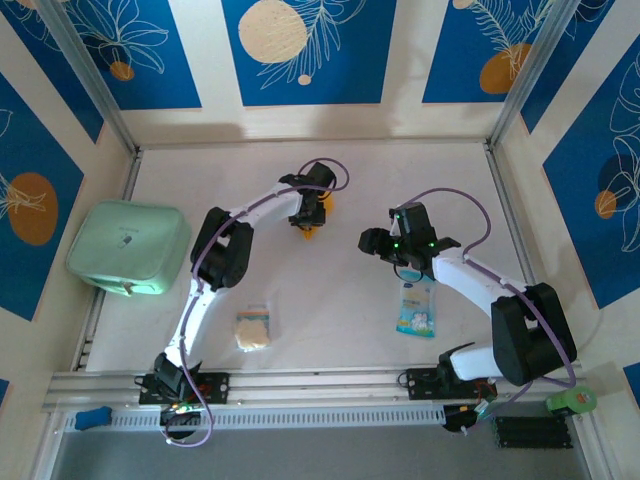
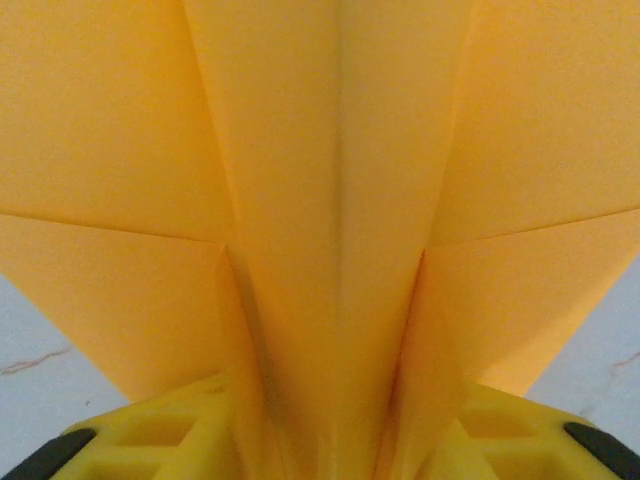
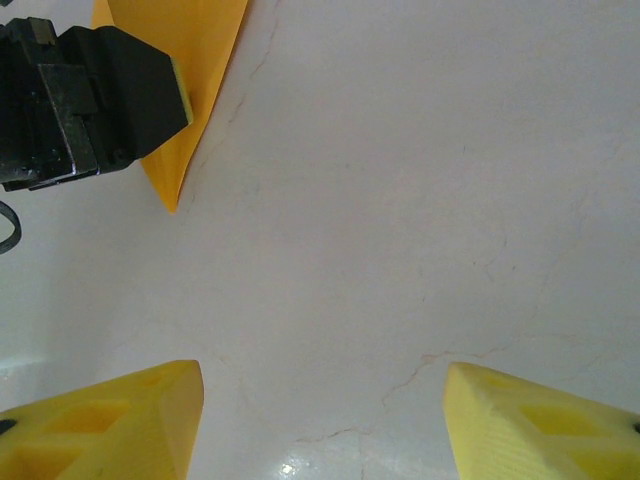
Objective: Fold a paper plane with a square sheet of paper (pick it up from the middle)
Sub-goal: Move the paper to the top-center of the table.
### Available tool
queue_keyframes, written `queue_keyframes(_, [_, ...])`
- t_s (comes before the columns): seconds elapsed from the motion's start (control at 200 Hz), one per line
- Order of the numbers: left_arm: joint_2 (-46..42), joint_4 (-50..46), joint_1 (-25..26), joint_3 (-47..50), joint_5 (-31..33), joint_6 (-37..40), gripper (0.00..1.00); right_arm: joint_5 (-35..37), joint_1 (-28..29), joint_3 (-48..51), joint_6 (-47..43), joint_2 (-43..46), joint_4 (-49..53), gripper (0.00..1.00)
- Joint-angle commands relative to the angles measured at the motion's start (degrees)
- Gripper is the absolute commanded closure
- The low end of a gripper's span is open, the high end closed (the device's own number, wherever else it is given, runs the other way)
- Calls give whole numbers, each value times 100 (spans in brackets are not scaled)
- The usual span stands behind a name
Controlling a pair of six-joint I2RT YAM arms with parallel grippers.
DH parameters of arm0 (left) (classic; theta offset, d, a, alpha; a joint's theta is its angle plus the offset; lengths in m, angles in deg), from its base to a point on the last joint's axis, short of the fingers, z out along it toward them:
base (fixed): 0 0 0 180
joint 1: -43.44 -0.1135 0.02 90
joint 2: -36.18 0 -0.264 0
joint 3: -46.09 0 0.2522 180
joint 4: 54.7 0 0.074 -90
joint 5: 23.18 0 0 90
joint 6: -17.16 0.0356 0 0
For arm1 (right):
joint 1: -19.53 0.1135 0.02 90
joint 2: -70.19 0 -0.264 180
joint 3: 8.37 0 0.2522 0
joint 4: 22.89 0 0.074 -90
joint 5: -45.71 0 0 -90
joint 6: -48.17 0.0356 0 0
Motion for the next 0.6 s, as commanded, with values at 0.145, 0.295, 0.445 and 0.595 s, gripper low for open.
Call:
queue_keyframes(0.145, [286, -270, 33, -32, -38, -202, 57, -121, -25, 6, 54, -19, 36, 35])
queue_keyframes(0.295, [37, -252, 32, -200, -63, -165, 57, -113, -17, -24, 54, -10, 47, 35])
queue_keyframes(0.445, [-314, -183, 33, -250, -37, -157, 56, -114, -19, -61, 63, -9, 46, 35])
queue_keyframes(0.595, [-624, -146, 34, -215, 32, -188, 55, -104, -21, -68, 65, -10, 45, 35])
